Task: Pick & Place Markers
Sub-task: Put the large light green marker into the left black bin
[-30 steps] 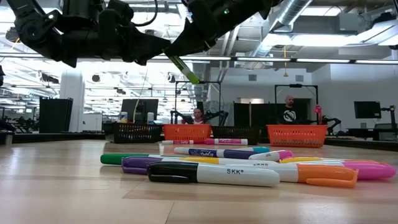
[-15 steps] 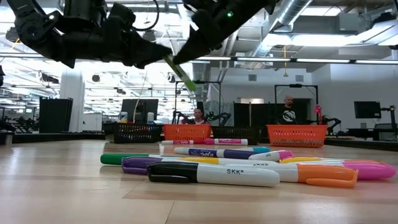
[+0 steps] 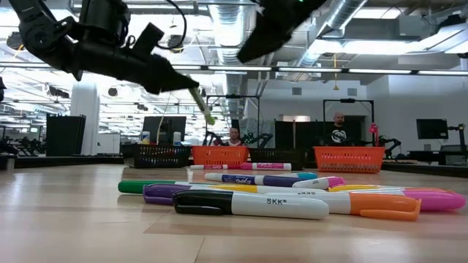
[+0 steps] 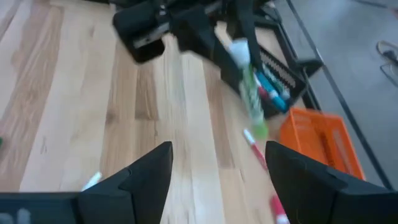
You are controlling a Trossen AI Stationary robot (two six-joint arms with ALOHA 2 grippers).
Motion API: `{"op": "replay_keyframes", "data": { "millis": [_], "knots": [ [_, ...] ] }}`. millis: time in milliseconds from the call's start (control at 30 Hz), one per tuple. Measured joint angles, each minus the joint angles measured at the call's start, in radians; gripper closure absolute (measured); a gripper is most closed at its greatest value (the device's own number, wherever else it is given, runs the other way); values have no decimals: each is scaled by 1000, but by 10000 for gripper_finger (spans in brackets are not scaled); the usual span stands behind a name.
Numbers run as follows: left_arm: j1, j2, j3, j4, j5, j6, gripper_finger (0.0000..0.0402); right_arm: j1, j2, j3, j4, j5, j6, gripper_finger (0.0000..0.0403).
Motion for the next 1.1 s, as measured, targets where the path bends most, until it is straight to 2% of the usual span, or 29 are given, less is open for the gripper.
{"op": "replay_keyframes", "data": {
  "millis": [167, 300, 433, 500, 833, 1100],
  "knots": [
    [70, 0, 0, -72, -21, 5, 314, -10, -126, -209, 139, 3, 45, 154],
    [139, -2, -10, -78, -21, 2, 313, -11, -233, -414, 334, 3, 83, 154],
    [158, -39, -13, -76, -19, 9, 313, -14, -312, -600, 515, 3, 94, 154],
    [171, -65, -12, -65, -18, 37, 314, -23, -331, -651, 545, 2, 91, 154],
    [300, -85, -127, -69, -17, -40, 312, -40, -325, -676, 542, -5, 135, 154],
    [349, -86, -148, -59, 17, -52, 311, -41, -309, -677, 562, -3, 132, 154]
  ]
}}
